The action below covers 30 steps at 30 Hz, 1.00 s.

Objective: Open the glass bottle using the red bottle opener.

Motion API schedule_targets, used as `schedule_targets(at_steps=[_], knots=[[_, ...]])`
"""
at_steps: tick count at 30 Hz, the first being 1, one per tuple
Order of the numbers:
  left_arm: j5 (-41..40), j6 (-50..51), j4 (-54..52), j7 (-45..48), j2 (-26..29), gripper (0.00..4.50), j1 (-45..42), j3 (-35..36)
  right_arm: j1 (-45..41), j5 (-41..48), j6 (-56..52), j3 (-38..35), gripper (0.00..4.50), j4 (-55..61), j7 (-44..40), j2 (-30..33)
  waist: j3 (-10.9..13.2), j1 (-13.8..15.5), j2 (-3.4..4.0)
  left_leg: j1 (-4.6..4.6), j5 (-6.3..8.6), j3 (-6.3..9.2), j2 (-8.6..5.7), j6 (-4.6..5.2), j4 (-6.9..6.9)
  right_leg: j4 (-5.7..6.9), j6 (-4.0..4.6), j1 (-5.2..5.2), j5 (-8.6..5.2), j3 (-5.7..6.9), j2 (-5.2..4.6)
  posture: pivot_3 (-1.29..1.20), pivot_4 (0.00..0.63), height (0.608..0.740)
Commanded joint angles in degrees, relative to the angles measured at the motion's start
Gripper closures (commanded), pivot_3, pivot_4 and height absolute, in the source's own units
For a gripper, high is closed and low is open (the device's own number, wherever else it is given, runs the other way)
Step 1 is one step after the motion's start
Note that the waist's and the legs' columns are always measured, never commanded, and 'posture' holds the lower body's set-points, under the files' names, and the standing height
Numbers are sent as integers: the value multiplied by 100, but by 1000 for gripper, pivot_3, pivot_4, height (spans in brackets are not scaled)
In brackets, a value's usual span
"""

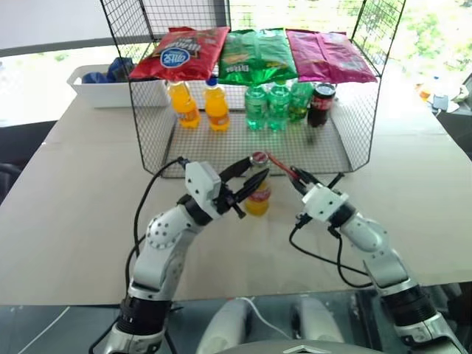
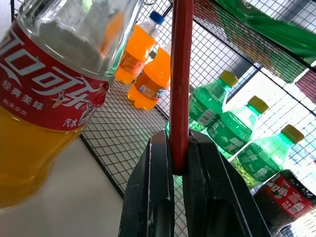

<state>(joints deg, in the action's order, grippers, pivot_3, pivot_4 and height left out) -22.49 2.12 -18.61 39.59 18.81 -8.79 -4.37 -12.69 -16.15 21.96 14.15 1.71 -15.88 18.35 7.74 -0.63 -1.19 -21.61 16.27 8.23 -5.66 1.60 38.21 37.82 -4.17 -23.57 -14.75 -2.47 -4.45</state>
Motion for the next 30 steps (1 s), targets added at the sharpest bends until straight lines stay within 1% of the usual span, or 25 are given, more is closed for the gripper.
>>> schedule_targets(at_steps=[1, 8, 15, 21, 26, 28, 30], knots=[[44, 163, 31, 39, 91, 3016, 17, -45, -297, -149, 479, -29, 4500, -24, 350, -180, 0, -1, 0, 0, 0, 0, 0, 0, 0, 0, 0, 0, 0, 0, 0, 0, 150, 740], [36, 174, 48, 59, 115, 3016, 21, -39, -361, 72, 651, -162, 4500, -130, 477, -351, 0, 8, 0, -1, 0, 0, -1, 0, 0, -1, 0, 0, 0, 0, -1, 0, 150, 740], [20, 181, 56, 69, 118, 3016, 27, -45, -291, -277, 955, 6, 4500, -247, 397, -121, 0, 1, 1, 0, 0, 0, -1, 0, 0, -1, 0, 0, 0, -1, 0, 0, 150, 740], [11, 202, 69, 87, 137, 3016, 4, -34, -416, -843, 1216, 169, 4500, -556, 486, 101, -4, 1, 2, 2, 0, -1, -1, 0, 0, -1, 0, 3, 0, -2, -1, 0, 150, 740], [11, 211, 110, 111, 122, 3016, -40, -57, -790, -1619, 1637, 408, 4500, -1094, 872, 277, -5, -2, 3, 16, 0, -2, -1, 0, -1, -1, 0, 15, 0, -2, 0, 0, 150, 740], [16, 206, 123, 127, 106, 3016, -45, -89, -929, -1875, 1841, 517, 4500, -1366, 1121, 289, -4, 1, 4, 33, 0, -4, -1, 0, -6, -1, 1, 29, -1, -3, 1, 0, 150, 740], [17, 203, 130, 142, 100, 3016, -47, -100, -1056, -2099, 1913, 538, 4500, -1631, 1469, 242, -3, -2, 5, 80, 0, -6, -1, 0, -25, -14, 2, 68, -2, -6, 1, 0, 150, 740]])
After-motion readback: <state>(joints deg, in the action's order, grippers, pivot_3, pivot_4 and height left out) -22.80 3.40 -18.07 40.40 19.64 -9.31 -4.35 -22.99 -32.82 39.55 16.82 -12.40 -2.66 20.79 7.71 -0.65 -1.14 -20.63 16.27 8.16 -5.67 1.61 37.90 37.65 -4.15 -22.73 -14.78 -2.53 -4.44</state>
